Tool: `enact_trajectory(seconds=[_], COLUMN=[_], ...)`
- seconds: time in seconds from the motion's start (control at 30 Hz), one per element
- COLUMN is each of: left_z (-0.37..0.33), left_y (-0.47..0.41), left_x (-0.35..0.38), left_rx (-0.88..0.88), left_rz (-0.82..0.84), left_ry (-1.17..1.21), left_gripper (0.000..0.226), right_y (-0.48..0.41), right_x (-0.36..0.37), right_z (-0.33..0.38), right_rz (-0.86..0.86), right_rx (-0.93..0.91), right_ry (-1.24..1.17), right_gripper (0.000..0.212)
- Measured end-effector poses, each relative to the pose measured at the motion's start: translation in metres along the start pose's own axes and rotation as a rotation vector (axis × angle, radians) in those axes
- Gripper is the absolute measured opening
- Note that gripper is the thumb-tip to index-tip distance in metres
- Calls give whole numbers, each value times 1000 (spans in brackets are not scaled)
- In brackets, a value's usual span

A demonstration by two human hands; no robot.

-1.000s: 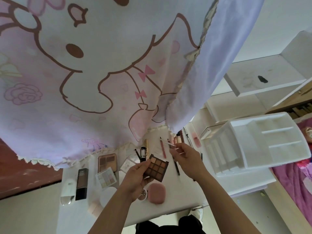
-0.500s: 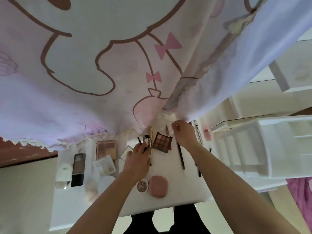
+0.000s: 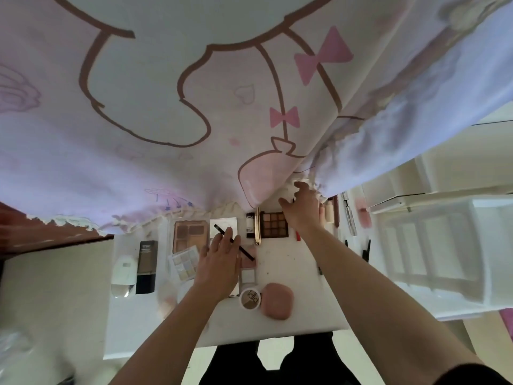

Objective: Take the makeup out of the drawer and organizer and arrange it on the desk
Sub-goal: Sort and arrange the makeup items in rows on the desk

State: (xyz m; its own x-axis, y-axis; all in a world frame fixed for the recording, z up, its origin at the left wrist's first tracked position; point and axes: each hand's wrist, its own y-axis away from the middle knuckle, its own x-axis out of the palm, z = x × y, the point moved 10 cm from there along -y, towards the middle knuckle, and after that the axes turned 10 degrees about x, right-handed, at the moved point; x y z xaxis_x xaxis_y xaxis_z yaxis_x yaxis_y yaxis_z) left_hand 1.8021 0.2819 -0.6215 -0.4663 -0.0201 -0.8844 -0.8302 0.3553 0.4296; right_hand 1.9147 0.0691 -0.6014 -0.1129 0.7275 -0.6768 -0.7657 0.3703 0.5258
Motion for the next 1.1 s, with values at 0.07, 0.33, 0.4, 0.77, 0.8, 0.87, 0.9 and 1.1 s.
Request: enact_trajectory(seconds=[0.07,0.33,0.4,0.77,0.8,0.87,0.9,1.1], left_z=[1,11,11,31,21,0,-10,-48], left_y=[0,5,12,37,38,41,43,51], left_x=[2,-6,-23,-56,-58,-69,-78,-115], left_rx=[8,89,129,-465,-479,-460,-441,-257], left_rz=[17,-142,-235,-350,-323,-290,-291,-356], left_ry=[15,174,215,1399,1510,1649,1714,1899], left_gripper=[54,55,59,21,25,29,28,23], right_y=[22,68,70,147,160,177,181,195], right_x=[0,70,74,45,39,28,23,-21], right_z=[1,-29,-32,-48,-48,-51,-52,-37], right_rz=[-41,117,96,504,551,570,560,536], right_rx=[-43,-1,31,107,110,147,161,158], right_ry=[-44,89,41,-544,-612,-672,-666,-668], right_gripper=[37,19,16,19,14,16,18,32])
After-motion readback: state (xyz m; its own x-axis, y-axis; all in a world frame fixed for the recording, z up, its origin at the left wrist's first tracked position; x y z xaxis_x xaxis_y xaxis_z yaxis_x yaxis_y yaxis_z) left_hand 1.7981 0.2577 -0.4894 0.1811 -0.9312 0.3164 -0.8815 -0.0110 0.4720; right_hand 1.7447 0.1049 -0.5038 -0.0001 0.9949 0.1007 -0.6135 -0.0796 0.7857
